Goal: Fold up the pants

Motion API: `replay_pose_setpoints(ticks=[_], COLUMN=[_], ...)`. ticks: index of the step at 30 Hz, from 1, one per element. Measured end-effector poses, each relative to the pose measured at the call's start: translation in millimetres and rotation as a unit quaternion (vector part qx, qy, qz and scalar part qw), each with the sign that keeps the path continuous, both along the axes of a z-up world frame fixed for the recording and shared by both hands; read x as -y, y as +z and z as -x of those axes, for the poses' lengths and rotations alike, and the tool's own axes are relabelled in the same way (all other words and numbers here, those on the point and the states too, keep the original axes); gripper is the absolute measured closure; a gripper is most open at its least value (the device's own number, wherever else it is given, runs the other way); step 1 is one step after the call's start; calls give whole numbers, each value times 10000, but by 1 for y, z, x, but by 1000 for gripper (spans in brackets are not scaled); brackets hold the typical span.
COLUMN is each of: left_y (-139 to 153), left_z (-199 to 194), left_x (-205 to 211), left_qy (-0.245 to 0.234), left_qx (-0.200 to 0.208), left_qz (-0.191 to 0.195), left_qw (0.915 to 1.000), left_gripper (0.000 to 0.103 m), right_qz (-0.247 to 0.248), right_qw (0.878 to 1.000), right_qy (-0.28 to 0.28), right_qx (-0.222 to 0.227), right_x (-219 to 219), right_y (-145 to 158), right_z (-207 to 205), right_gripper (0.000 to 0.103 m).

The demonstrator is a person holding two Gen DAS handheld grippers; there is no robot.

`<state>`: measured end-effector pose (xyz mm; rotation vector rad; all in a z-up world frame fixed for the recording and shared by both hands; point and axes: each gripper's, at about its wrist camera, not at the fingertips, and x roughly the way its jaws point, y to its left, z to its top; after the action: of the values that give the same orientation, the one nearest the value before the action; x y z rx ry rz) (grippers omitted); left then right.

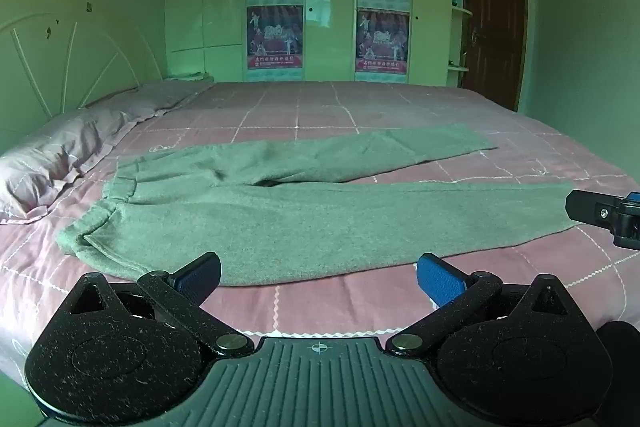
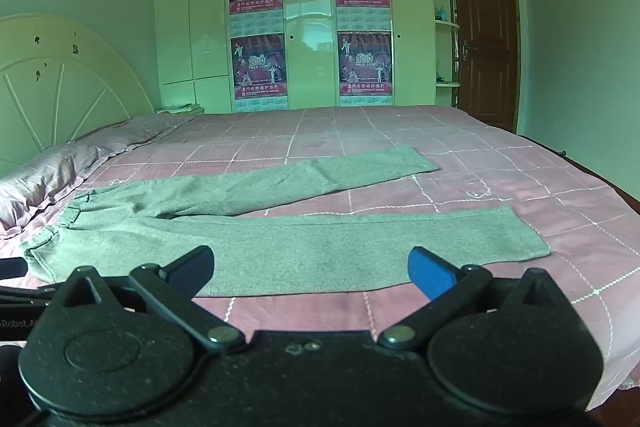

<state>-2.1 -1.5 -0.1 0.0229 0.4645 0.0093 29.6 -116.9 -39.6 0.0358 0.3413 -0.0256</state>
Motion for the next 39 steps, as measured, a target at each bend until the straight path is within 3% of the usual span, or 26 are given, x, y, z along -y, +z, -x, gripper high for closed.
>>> replay_pose_setpoints(ticks=[39], left_y=[2], left_z=[0], left_x=[-1], left_qy=[33], left_qx=[-94], left_qz=[72], left_qw=[9999], left_gripper=[0], right_qz=[-1], right_qw=[10000], right_qy=[-8], right_qx=[28], right_x=[-5], right_y=[-1], right_z=[0], right_gripper=[6])
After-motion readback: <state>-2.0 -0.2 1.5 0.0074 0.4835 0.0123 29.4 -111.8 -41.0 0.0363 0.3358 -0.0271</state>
